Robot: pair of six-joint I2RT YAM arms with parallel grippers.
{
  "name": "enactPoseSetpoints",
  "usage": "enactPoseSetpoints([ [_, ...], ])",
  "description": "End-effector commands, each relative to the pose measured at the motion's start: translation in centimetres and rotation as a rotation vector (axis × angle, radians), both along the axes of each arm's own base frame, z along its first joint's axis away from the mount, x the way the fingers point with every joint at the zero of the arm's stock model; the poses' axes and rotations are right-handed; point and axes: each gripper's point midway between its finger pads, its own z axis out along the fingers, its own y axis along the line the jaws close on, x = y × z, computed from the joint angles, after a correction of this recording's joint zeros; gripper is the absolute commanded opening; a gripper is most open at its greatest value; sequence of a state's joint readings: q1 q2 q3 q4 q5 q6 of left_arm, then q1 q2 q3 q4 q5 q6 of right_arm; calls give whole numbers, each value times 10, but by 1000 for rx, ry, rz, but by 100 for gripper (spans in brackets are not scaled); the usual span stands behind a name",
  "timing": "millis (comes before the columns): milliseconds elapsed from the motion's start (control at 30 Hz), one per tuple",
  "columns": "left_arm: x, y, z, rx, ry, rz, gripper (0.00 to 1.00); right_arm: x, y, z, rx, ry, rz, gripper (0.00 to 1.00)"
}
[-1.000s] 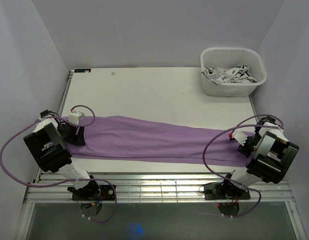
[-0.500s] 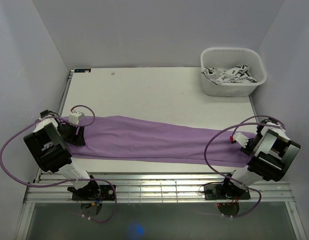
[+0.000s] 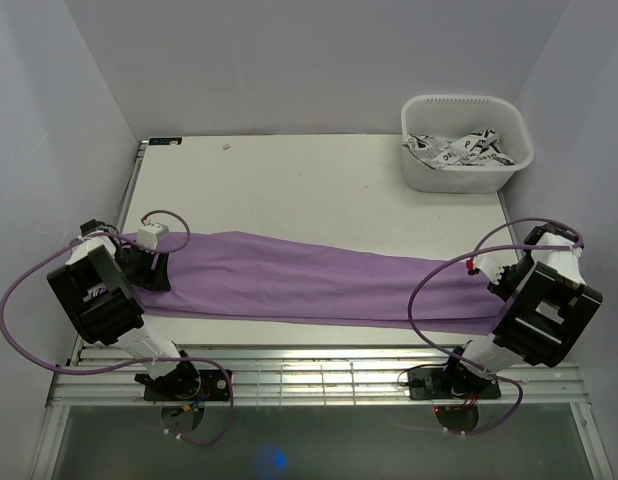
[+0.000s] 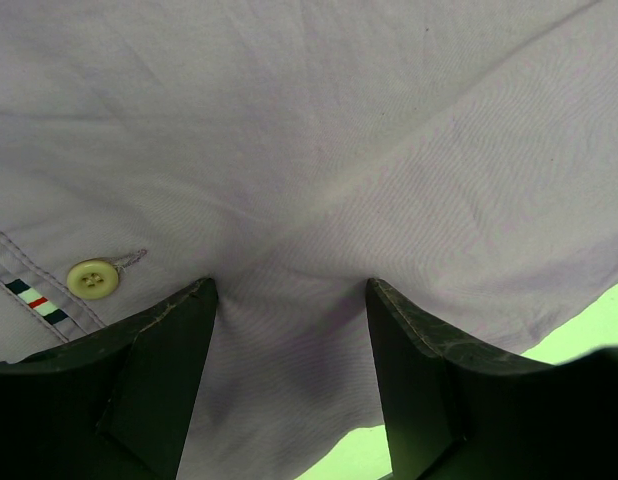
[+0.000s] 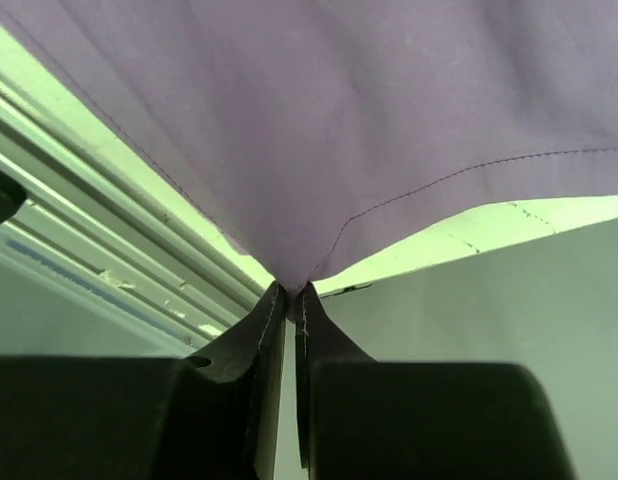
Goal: Fold and stack the trousers
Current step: Fold the trousers
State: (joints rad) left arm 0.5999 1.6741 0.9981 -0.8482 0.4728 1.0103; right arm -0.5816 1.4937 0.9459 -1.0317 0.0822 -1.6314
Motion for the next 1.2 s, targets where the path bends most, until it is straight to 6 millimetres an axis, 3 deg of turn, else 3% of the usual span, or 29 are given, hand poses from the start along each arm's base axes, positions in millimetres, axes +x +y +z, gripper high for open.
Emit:
enactPoseSetpoints([
  [0,-14,20,-29,91,93,10,75,-12,8,23,20,11,17,8],
  [133,-13,19,-27,86,89,15,75,-31,5,26,6,47,25,8],
  [267,-12,19,-24,89,77,14,75,-50,1,17,6,109,14,8],
  [467,-11,18,-21,83,72,15,76,-60,-7,-19,-39,151,-19,8],
  [633,-10,13,-9,58,57,0,81,-46,-22,-43,-71,146,-100,8],
  [733,-7,-2,13,-8,8,-34,85,-30,-31,-44,-70,125,-143,8],
  [900,5,-23,67,-139,-57,-46,89,-11,-47,-36,-104,83,-187,8],
  [933,18,-20,82,-146,-98,-32,88,-6,-49,-34,-108,69,-189,8],
  [1067,41,-14,106,-190,-139,42,89,9,-60,-26,-139,19,-221,8],
  [1133,47,-15,106,-225,-129,67,90,15,-63,-21,-146,9,-239,8],
  [1167,51,-17,107,-249,-132,84,92,18,-64,-19,-149,-2,-250,24],
])
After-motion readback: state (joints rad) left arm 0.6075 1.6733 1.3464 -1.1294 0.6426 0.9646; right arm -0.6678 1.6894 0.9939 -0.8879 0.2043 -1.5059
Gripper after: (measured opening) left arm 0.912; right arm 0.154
